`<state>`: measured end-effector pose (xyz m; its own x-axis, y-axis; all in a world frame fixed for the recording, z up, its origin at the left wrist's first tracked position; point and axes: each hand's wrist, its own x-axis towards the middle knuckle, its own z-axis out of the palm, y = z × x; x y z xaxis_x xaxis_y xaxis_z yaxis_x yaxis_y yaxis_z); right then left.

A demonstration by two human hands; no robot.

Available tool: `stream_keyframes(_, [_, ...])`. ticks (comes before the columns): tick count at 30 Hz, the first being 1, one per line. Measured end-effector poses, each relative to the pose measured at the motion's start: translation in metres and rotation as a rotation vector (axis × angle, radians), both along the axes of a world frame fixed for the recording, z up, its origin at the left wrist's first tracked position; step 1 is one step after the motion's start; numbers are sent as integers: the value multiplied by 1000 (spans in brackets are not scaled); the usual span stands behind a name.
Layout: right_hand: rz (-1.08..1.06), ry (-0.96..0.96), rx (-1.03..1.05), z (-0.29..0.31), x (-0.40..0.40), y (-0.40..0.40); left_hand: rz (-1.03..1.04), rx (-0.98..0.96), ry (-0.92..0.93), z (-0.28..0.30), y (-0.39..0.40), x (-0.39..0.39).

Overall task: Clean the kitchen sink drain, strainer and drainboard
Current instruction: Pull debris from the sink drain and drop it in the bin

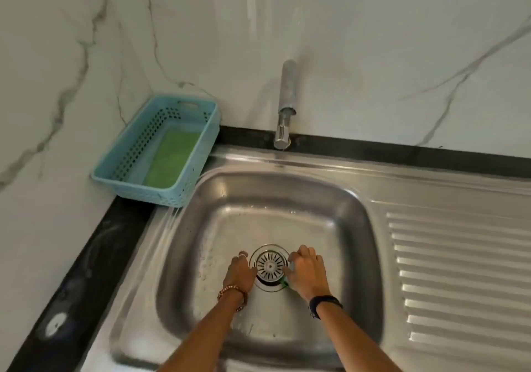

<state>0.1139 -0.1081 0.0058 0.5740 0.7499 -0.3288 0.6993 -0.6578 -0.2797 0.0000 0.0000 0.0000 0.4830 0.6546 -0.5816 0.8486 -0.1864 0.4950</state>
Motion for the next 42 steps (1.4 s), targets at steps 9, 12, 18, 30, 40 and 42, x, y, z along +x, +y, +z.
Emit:
stream_keyframes(9, [-148, -48, -49, -45, -8, 23, 124, -52, -69, -36, 1, 10])
stream_keyframes(12, [-275, 16, -6, -46, -7, 27, 251, -87, -106, -38, 0, 13])
stream_keyframes(18, [-538, 249, 386, -11, -11, 25, 495, -77, -294, -20, 4, 6])
stream_keyframes(30, [-973, 795, 1008, 85, 2, -31, 789, -609, -833, 78, -38, 33])
stream_keyframes(40, [-970, 619, 1081, 122, 104, -128, 244, -595, -724, 120, -93, 153])
stream_keyframes(42, [-993, 539, 1039, 119, 123, -137, 170, -488, -720, 119, -99, 178])
